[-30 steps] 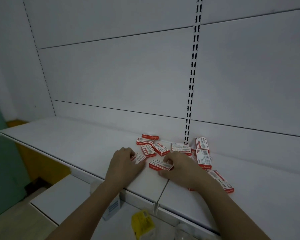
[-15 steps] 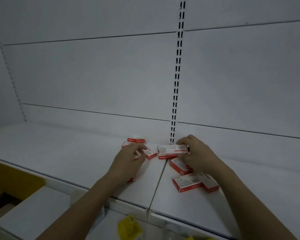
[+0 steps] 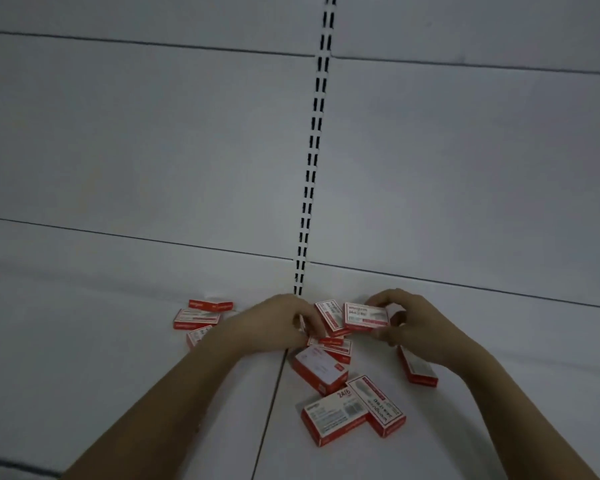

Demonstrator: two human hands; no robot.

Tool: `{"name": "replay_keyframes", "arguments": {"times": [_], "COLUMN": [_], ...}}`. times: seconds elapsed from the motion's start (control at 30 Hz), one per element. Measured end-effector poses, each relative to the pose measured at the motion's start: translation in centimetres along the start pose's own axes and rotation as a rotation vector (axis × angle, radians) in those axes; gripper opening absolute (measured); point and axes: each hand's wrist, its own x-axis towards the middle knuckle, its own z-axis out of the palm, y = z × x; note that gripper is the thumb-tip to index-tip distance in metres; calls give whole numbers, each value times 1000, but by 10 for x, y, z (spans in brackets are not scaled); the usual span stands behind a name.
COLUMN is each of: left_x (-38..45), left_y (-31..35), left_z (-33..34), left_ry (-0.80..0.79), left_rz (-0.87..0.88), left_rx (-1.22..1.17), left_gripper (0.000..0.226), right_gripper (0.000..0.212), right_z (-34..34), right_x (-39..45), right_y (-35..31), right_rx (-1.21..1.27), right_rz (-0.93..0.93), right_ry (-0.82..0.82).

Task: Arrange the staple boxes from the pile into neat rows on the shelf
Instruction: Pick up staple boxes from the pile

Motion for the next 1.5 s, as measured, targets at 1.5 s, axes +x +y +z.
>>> {"name": "replay_keyframes", "arguments": {"times": [1.5], "left_x": [-7], "left_y": [32], "left_z": [9], "left_ry": [377], "left_rz": [70], "left_rx": [-275], "left_gripper": [54], "right_gripper": [40], "right_z": [-14], "right_x": [-72], "right_y": [-7], "right_rx": [-27], "right_rz": [2], "right_ry": [449]}}
